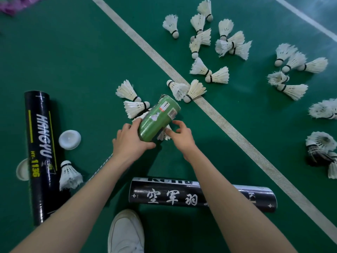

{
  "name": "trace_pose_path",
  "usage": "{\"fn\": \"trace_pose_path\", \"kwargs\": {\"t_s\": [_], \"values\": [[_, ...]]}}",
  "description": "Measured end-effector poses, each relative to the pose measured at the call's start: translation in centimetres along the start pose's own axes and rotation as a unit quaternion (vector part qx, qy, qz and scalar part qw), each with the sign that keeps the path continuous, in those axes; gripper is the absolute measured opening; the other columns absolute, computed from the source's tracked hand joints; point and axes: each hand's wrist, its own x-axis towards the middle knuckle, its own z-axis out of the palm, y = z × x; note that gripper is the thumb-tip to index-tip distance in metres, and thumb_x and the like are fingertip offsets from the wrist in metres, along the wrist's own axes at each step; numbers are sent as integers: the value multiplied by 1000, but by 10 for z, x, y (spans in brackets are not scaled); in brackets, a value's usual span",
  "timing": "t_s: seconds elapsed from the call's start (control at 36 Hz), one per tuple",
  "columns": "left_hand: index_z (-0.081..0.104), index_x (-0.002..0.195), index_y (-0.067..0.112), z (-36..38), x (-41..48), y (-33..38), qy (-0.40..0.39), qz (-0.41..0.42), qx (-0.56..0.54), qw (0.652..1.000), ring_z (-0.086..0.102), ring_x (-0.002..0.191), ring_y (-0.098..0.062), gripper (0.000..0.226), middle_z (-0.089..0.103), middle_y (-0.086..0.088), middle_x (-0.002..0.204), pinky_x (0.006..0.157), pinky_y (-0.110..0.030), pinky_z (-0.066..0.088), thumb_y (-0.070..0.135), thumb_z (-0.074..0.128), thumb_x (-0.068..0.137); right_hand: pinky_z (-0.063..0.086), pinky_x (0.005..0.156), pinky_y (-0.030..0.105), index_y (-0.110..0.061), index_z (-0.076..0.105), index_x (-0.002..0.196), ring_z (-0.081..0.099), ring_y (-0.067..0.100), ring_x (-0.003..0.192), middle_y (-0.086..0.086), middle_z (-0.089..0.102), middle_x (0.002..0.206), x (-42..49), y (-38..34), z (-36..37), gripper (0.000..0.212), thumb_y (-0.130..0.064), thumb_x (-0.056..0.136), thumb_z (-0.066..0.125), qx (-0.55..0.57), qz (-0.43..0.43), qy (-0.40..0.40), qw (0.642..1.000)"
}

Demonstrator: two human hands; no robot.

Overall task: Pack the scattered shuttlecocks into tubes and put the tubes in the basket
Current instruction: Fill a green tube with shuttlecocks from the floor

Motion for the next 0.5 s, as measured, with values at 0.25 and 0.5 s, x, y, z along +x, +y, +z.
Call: {"fn": "trace_pose_path", "kwargs": {"t_s": [0.25, 0.5], "values": [[32, 143, 33, -5, 0, -5, 8, -3, -86, 996, 51, 111, -29, 97, 48, -4, 118, 95, -49, 46, 48, 82, 62, 57, 78, 35, -11, 31, 140, 60, 26, 103, 8, 47, 132, 3, -6, 9, 63, -41, 91, 57, -14, 65, -25, 997], [32, 142, 33, 4, -4, 2, -15, 1, -85, 996, 50, 112, -27, 96, 48, -3, 120, 96, -49, 45, 48, 83, 62, 55, 87, 34, -6, 53, 106, 66, 17, 79, 9, 61, 101, 10, 4, -1, 19, -2, 89, 60, 258, 104, 109, 954]]}}
